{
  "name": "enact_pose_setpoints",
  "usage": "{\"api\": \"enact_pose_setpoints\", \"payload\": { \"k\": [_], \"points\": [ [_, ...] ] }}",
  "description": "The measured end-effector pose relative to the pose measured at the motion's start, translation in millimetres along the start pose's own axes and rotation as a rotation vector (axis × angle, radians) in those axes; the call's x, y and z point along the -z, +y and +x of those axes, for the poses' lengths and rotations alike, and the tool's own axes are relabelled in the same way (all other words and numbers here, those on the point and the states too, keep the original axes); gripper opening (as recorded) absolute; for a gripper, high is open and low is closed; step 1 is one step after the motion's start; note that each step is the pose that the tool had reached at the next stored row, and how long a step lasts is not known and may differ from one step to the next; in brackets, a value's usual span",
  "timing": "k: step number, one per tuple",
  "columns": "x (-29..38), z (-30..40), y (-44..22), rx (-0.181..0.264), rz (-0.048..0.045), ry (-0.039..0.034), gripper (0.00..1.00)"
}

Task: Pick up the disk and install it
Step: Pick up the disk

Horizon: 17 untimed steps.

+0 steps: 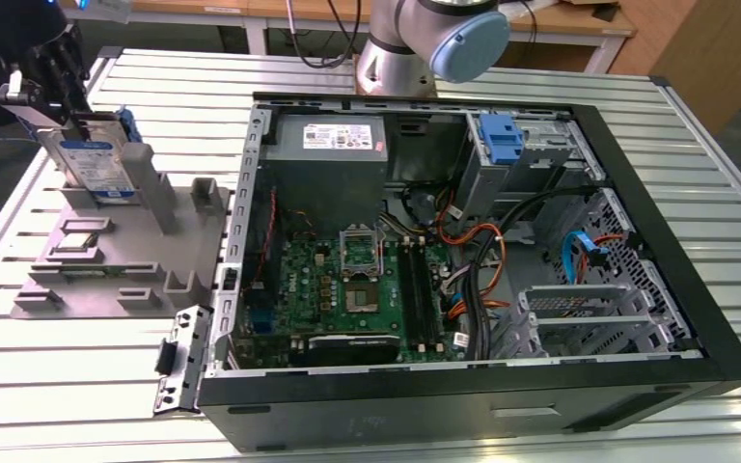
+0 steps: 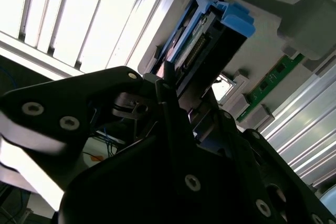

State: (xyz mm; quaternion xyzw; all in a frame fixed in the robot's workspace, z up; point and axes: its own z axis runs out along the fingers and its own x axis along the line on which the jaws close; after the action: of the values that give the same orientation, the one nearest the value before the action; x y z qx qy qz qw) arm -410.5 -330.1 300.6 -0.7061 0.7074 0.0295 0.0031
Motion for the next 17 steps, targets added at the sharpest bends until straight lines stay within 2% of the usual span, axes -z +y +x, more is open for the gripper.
{"api": "enact_pose_setpoints", "payload": {
  "k": [4,9,17],
  "points": [
    [0.0,0.0,0.0,-0.001,0.0001,-0.0001,0.35],
    [4.2,-0.2,0.1,-0.001,0.0002,0.001,0.35],
    [4.3,-0.2,0.2,-0.001,0.0001,0.0027,0.35]
  ]
}}
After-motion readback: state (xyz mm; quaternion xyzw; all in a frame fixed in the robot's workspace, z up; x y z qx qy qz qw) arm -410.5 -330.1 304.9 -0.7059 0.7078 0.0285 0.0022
